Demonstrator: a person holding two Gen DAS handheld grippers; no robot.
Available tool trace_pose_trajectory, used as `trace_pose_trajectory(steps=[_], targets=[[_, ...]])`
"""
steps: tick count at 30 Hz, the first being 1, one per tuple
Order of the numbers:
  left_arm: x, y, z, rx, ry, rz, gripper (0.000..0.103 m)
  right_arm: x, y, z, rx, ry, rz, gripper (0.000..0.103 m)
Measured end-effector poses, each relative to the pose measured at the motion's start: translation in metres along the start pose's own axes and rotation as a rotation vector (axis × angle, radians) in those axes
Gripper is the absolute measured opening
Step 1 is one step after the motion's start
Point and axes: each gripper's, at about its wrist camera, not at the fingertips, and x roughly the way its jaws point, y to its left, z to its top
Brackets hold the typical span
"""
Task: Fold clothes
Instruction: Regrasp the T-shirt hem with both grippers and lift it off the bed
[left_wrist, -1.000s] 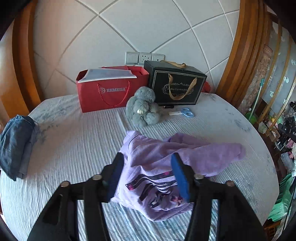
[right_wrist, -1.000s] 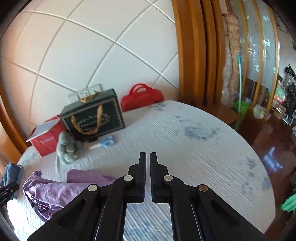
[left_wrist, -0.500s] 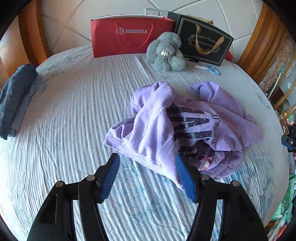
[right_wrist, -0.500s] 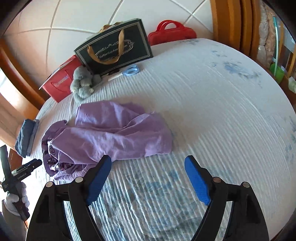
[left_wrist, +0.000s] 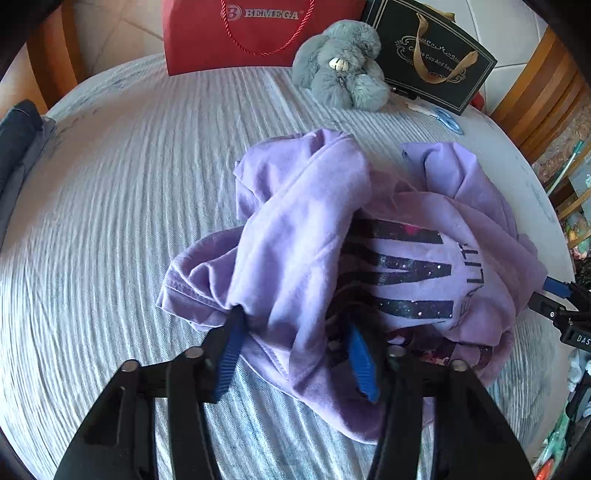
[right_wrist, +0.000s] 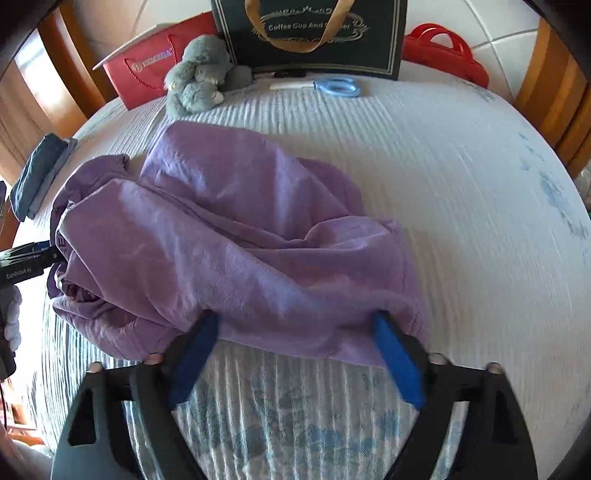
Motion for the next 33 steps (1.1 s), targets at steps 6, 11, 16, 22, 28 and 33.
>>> trace_pose_trajectory(steps=[6,11,16,22,28,33], targets=[[-0.058,-0.006,0.003,0.014,-0.147,0.077,0.005,-0.071,-0.007,0.012,0.021,-0.250,-0.036,0.005],[-0.148,-0.003,0.011,0.030,-0.355,0.093,0.005,-0.143,-0.012,0.021,0.037,-0.465,-0.067,0.001],[-0.197,0.002,0.012,0.062,-0.439,0.090,0.005,-0.177,-0.010,0.026,0.069,-0.413,0.070,0.005],[-0.188,0.038,-0.009,-0.001,-0.380,0.104,0.005,-0.106,0.024,-0.016,0.038,-0.204,0.123,0.081],[-0.163,0.059,-0.029,-0.023,-0.296,0.134,0.005,-0.042,0.065,-0.040,-0.067,-0.120,0.105,0.081],[-0.153,0.068,-0.033,-0.040,-0.265,0.137,0.005,-0.012,0.085,-0.032,-0.162,-0.113,0.089,0.082]])
